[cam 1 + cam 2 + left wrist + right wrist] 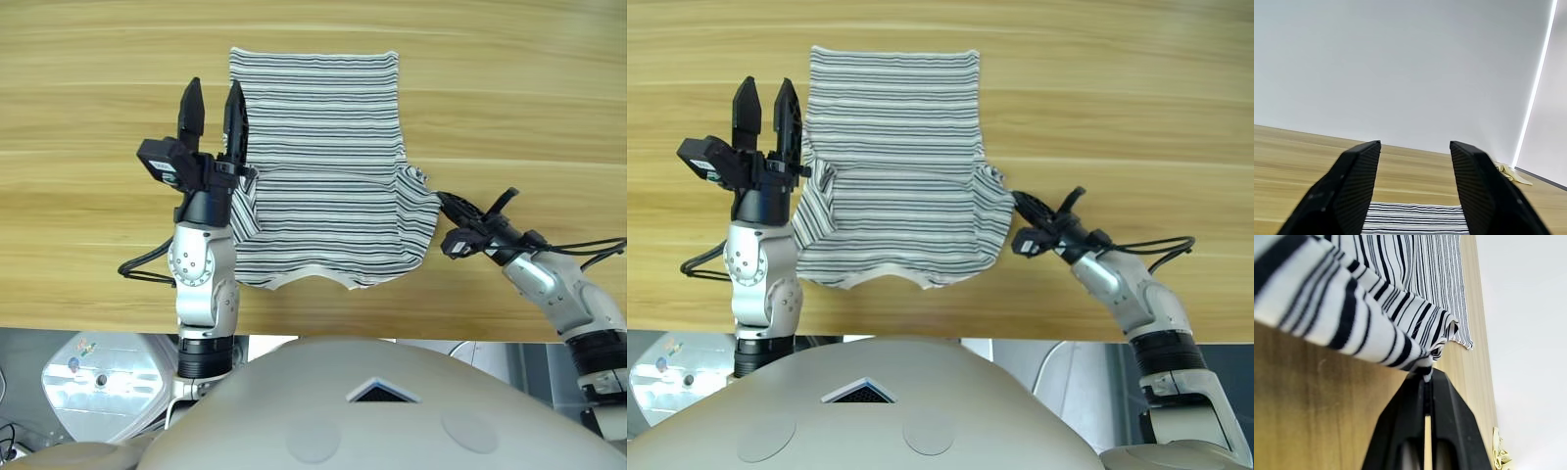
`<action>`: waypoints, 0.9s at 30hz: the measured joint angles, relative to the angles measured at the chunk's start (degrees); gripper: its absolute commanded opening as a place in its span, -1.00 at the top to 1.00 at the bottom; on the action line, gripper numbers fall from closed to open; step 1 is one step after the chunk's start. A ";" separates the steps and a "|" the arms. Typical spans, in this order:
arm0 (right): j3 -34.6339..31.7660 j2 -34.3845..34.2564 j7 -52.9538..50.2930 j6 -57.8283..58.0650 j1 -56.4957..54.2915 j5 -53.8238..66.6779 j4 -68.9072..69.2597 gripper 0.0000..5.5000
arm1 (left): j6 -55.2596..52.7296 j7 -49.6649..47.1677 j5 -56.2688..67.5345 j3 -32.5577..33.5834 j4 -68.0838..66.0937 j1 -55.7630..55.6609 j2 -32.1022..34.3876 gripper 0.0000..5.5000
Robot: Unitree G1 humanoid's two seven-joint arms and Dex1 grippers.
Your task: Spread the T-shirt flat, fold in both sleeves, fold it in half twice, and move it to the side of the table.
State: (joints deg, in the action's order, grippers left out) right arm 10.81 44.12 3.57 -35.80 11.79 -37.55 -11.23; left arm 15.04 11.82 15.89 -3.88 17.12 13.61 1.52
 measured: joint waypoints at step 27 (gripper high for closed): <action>4.95 -7.69 10.13 -1.56 0.62 10.94 9.96 0.99 | 0.58 0.21 -0.62 0.40 -1.69 -0.08 0.21 0.03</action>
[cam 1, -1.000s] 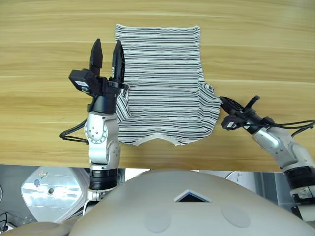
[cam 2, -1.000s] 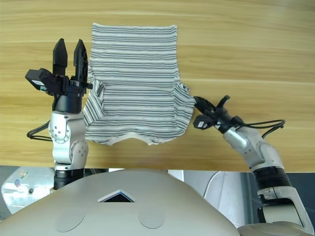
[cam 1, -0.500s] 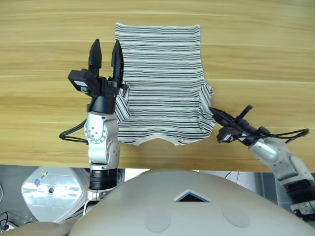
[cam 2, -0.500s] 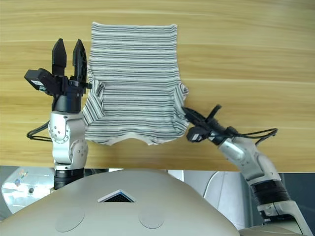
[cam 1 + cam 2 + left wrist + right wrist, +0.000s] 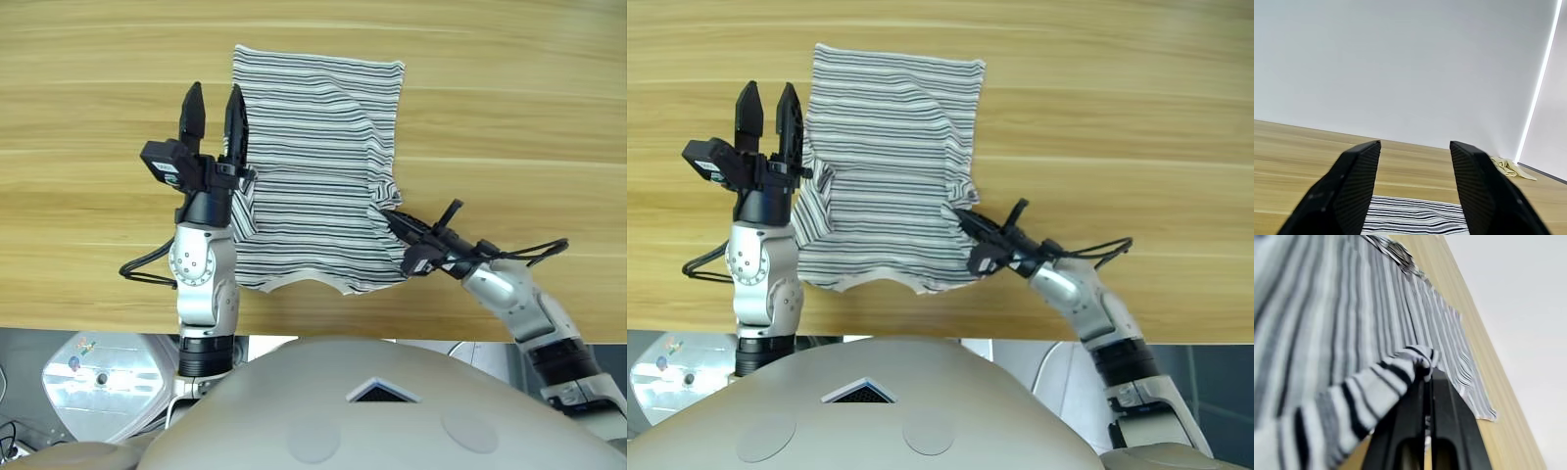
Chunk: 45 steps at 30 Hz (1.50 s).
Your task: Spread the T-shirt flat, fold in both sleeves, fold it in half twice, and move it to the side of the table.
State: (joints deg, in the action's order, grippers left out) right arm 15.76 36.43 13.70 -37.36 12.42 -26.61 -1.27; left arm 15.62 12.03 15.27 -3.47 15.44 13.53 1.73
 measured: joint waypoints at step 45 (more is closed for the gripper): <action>-4.49 -6.44 6.07 7.27 -20.12 22.72 -9.15 -0.01 | 4.83 14.96 -44.67 -19.85 -3.64 3.90 32.34 0.03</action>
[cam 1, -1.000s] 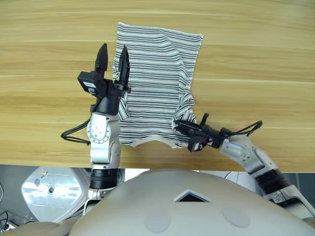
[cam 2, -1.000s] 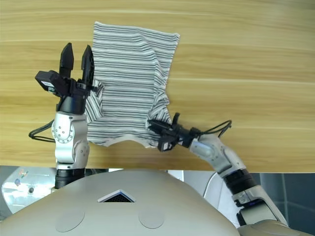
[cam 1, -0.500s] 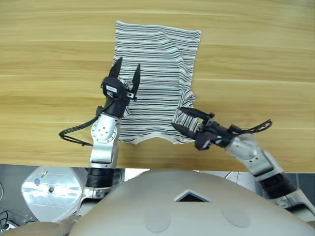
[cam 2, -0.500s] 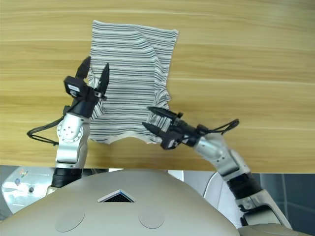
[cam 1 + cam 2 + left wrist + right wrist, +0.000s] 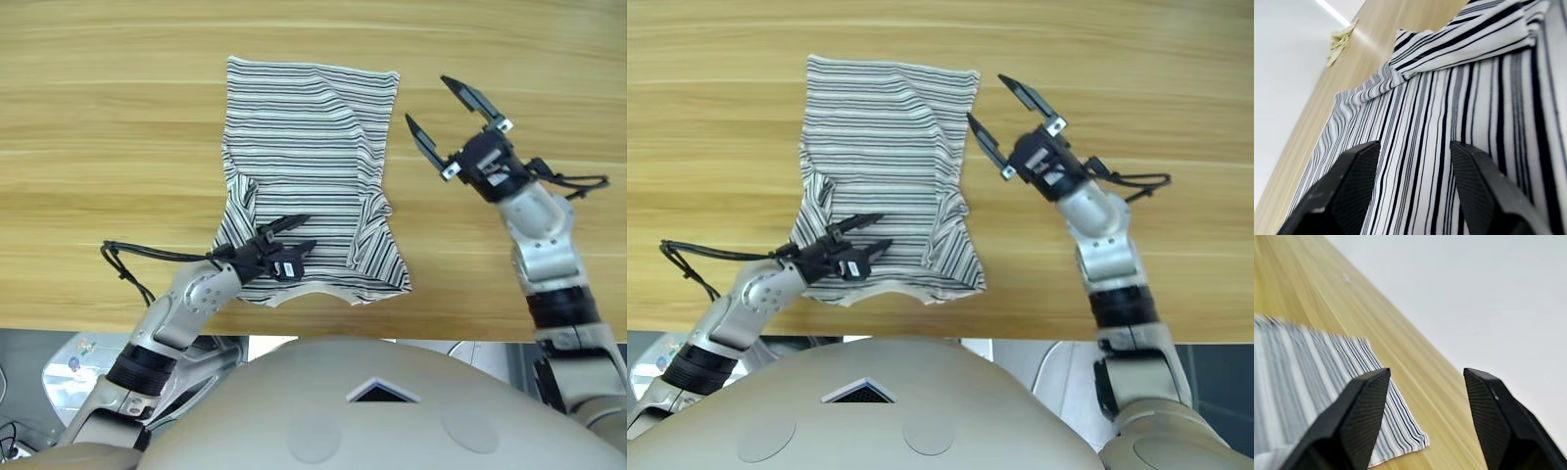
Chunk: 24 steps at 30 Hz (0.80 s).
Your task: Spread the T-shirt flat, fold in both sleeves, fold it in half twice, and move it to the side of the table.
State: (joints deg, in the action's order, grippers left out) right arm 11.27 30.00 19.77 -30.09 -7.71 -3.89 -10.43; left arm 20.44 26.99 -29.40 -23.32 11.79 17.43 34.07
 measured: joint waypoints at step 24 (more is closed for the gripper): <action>7.16 -12.03 -13.96 2.20 -29.18 -19.66 -57.43 -0.01 | 2.03 -5.04 -1.95 0.94 -0.16 2.32 3.56 0.03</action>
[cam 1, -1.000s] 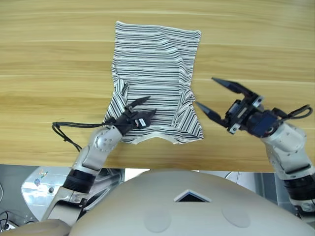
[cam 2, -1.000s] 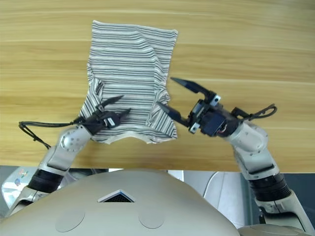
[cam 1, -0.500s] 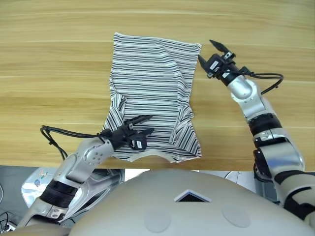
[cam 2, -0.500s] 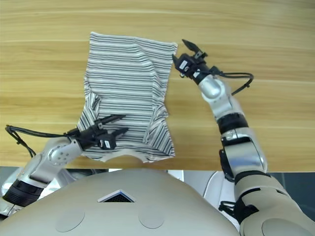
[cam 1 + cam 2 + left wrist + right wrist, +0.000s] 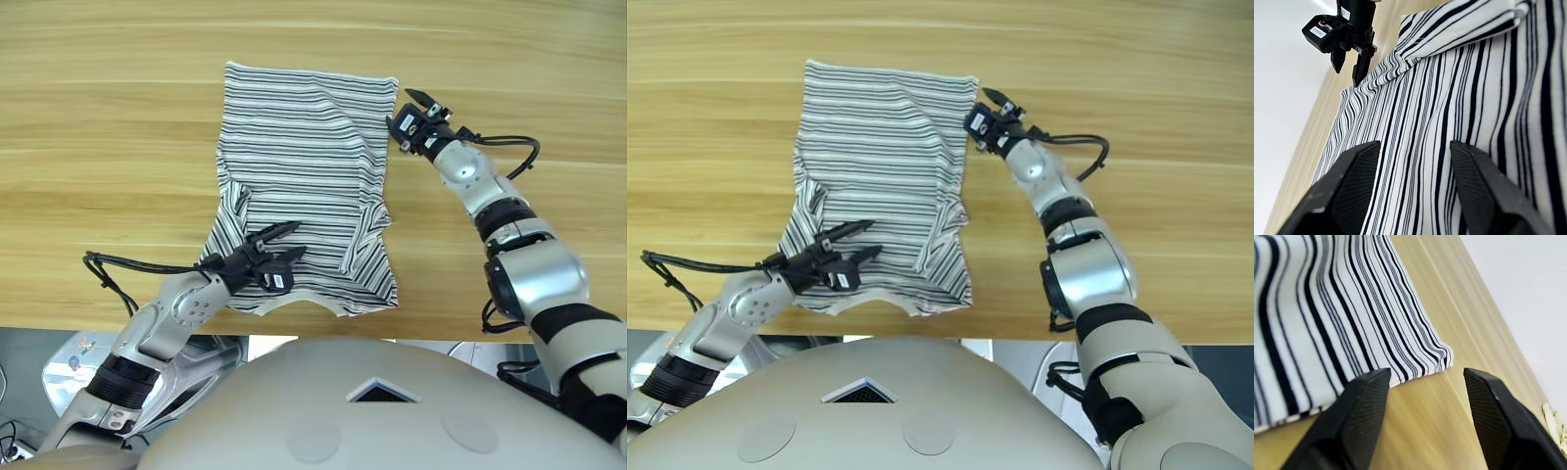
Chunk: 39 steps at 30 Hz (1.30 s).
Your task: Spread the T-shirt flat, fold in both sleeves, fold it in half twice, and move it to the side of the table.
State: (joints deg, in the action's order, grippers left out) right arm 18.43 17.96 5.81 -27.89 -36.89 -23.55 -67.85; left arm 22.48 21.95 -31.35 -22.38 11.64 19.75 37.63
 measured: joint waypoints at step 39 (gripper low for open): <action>0.55 -1.53 0.34 2.08 -0.68 -0.30 0.25 -0.01 | 1.12 -1.71 -0.04 -3.67 -1.60 -1.01 -2.19 0.03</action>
State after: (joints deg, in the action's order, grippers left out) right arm 18.98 16.44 6.14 -25.81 -37.57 -23.85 -67.61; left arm 23.60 20.24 -31.39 -26.06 10.04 18.74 35.44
